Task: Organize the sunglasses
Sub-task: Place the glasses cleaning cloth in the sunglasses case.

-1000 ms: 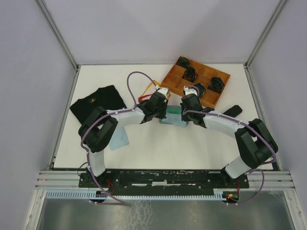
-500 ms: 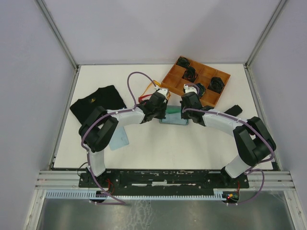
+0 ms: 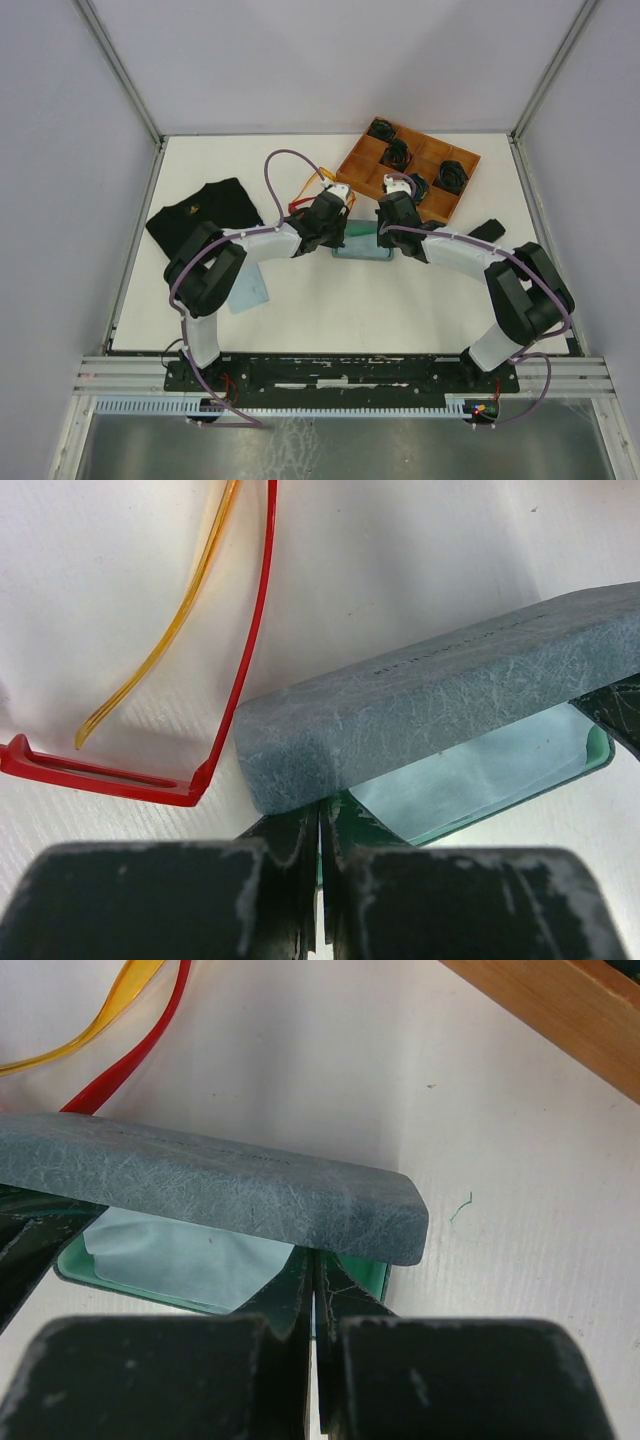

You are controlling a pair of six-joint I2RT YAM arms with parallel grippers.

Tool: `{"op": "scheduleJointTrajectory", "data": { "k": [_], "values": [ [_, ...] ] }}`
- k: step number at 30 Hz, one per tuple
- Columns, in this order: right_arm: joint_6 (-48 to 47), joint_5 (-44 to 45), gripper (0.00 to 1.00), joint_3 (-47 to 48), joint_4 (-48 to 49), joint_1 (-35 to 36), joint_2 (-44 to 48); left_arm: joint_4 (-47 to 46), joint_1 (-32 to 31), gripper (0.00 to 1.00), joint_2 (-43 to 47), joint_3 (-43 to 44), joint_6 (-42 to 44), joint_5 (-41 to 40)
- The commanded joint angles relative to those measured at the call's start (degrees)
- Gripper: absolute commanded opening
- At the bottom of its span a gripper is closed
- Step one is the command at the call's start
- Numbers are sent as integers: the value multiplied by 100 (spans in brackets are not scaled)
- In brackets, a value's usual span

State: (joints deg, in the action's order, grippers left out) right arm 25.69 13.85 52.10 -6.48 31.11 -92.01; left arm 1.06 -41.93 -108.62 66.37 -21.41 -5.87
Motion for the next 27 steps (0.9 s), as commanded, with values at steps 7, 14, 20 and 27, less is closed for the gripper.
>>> {"op": "scheduleJointTrajectory", "data": {
  "k": [7,14,20,27],
  "values": [
    [112,127,2,239,104,-36,-115,-142,62,3,87,64,199,-80],
    [147,140,6,223,85,-63,-107,-60,68,4,-8,147,207,-59],
    [157,119,16,230,42,-79,-91,-23,62,20,14,174,216,-109],
    [207,92,29,109,5,-82,64,15,62,30,154,128,178,-186]
  ]
}}
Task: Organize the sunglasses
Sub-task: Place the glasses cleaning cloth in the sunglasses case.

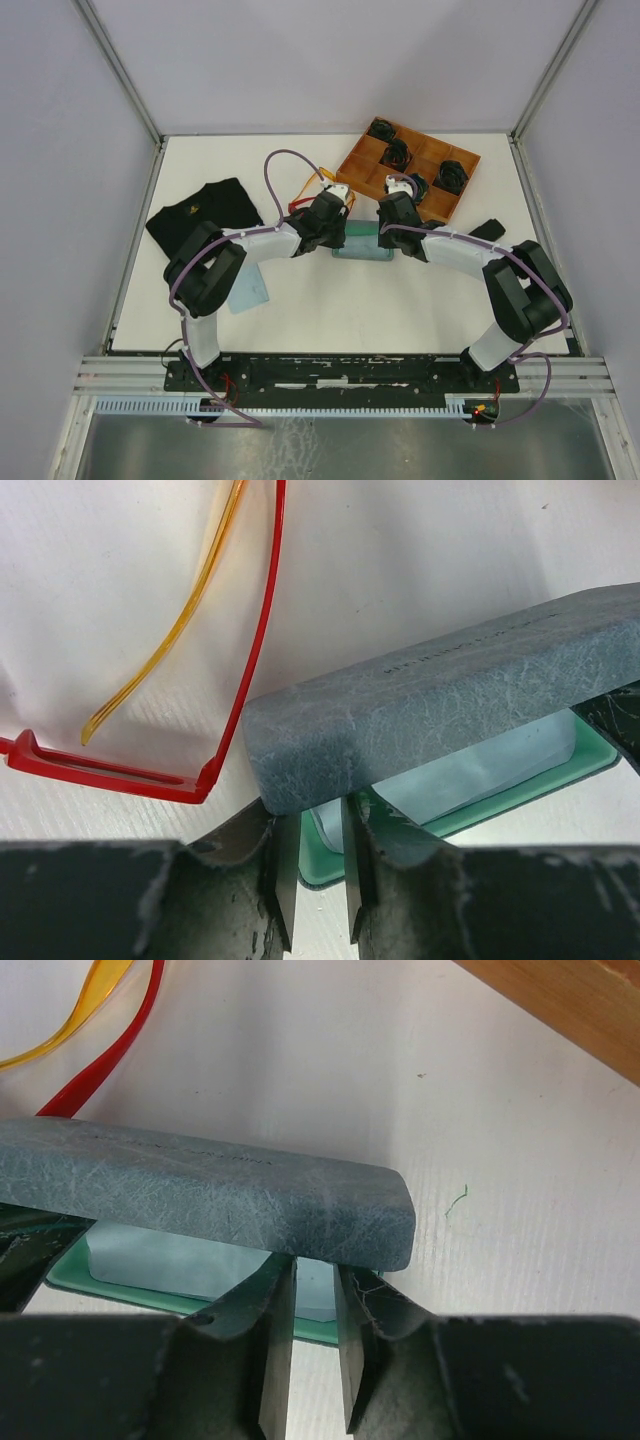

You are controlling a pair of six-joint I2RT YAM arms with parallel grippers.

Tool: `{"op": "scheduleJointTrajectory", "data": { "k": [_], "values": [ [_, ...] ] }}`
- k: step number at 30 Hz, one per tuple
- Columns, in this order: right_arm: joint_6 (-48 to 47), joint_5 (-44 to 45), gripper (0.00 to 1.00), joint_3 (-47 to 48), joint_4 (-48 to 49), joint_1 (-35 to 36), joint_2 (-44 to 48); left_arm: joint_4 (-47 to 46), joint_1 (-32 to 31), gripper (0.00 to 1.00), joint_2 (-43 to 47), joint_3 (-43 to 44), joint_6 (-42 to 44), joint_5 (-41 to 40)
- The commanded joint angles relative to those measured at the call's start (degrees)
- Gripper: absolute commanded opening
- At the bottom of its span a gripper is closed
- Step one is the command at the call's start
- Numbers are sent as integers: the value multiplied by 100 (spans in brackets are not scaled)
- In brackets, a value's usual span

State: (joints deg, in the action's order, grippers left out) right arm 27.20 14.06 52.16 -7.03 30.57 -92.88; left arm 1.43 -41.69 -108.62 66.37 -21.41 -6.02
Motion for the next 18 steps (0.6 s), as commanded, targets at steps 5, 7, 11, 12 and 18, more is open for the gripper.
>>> {"op": "scheduleJointTrajectory", "data": {
  "k": [5,7,11,12,18],
  "values": [
    [50,147,40,58,-72,-32,320,22,40,35,334,56,125,-322],
    [49,219,43,19,-111,-28,429,31,38,38,429,-1,91,-371],
    [71,362,47,-94,-208,-36,706,30,38,42,678,-144,42,-413],
    [85,375,48,-125,-237,-35,789,23,38,43,750,-179,28,-412],
    [236,370,53,-424,-460,-49,1468,-28,37,44,1314,-577,-100,-362]
  ]
}}
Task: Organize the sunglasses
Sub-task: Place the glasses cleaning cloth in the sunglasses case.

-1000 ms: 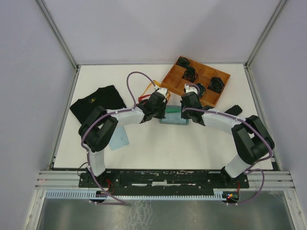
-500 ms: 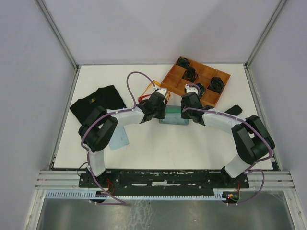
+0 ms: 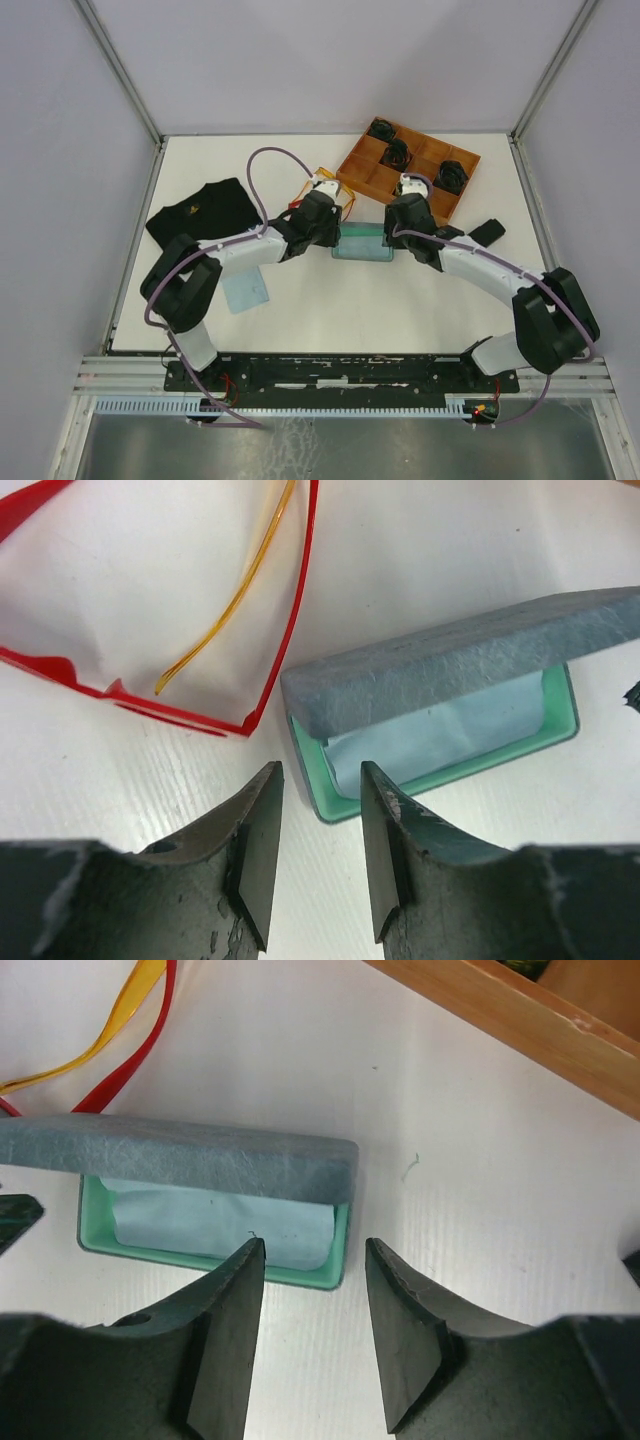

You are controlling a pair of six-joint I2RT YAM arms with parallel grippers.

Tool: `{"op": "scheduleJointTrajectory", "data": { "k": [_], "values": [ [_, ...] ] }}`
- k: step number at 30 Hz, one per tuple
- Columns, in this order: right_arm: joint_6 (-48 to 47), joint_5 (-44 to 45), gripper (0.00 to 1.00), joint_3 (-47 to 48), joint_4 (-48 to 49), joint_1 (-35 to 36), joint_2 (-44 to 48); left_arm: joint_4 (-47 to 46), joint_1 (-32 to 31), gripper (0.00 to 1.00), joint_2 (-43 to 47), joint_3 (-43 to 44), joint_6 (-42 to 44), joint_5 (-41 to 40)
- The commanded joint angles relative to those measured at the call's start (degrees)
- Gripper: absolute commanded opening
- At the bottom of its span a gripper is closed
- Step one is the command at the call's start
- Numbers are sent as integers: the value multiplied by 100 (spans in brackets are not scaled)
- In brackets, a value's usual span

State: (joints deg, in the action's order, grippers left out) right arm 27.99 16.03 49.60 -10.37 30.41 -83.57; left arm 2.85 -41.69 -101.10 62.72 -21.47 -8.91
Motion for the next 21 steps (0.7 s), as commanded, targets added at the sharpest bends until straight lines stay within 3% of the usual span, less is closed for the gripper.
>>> {"op": "scheduleJointTrajectory", "data": {
  "k": [1,8,21],
  "values": [
    [190,165,54,-244,-157,-35,673,-164,38,45,671,-283,-120,-64],
    [412,4,55,-451,-794,-51,1527,116,42,45,1522,-824,-314,-207],
    [1139,-539,56,-649,-2218,-47,2626,1357,55,44,2577,-1446,-1049,-1466]
  ]
}}
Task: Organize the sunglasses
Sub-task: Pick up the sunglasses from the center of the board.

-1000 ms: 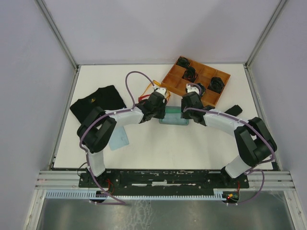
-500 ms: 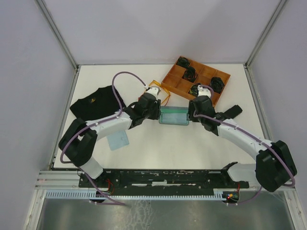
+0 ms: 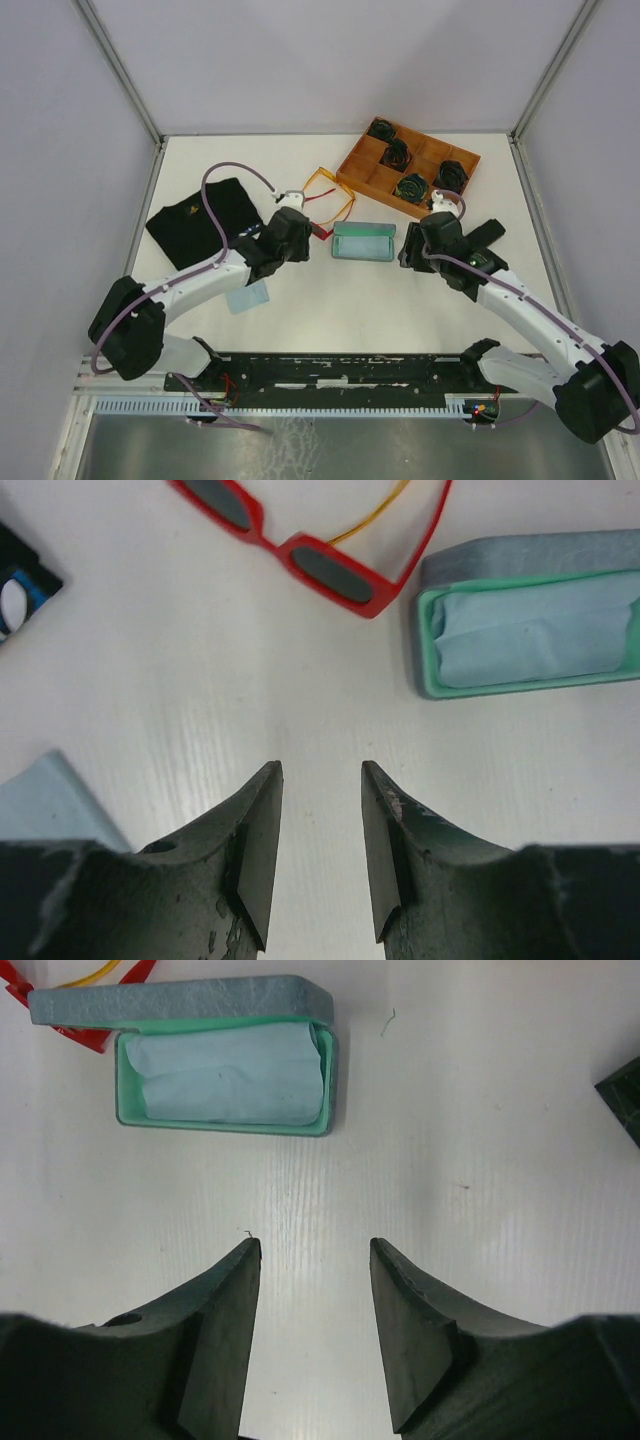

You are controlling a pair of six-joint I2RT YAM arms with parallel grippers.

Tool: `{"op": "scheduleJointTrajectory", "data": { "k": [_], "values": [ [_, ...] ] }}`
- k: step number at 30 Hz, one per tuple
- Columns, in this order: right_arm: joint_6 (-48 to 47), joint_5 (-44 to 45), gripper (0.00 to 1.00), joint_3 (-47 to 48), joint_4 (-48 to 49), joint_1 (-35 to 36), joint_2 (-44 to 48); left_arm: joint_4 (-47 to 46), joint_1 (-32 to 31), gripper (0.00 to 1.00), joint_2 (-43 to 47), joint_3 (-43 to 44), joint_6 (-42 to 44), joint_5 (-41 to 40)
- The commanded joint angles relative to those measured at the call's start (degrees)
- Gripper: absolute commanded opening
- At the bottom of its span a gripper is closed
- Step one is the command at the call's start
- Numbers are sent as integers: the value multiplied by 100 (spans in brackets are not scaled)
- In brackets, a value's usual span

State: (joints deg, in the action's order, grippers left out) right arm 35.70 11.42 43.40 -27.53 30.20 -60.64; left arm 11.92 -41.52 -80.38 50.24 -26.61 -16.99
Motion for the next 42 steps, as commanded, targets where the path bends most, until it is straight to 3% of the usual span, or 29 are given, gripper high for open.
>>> {"op": "scheduleJointTrajectory", "data": {
  "k": [1,8,15,22,35,42],
  "values": [
    [408,-113,56,-36,-568,-23,446,519,43,45,626,-272,-595,-719],
    [556,-96,56,-24,-1068,-31,967,793,148,48,1135,-474,-818,-953],
    [575,-188,56,-63,-1291,-31,1251,559,374,50,714,143,-496,-844],
    [268,-740,56,-77,-1392,-30,1184,343,819,52,-790,1785,777,-268],
    [23,-1069,57,-393,-1317,-27,1256,1644,1680,53,-4038,5321,2998,1015],
    [-55,-1093,58,-450,-1170,-31,1054,2213,1909,56,-4747,6109,3428,1711]
  ]
}}
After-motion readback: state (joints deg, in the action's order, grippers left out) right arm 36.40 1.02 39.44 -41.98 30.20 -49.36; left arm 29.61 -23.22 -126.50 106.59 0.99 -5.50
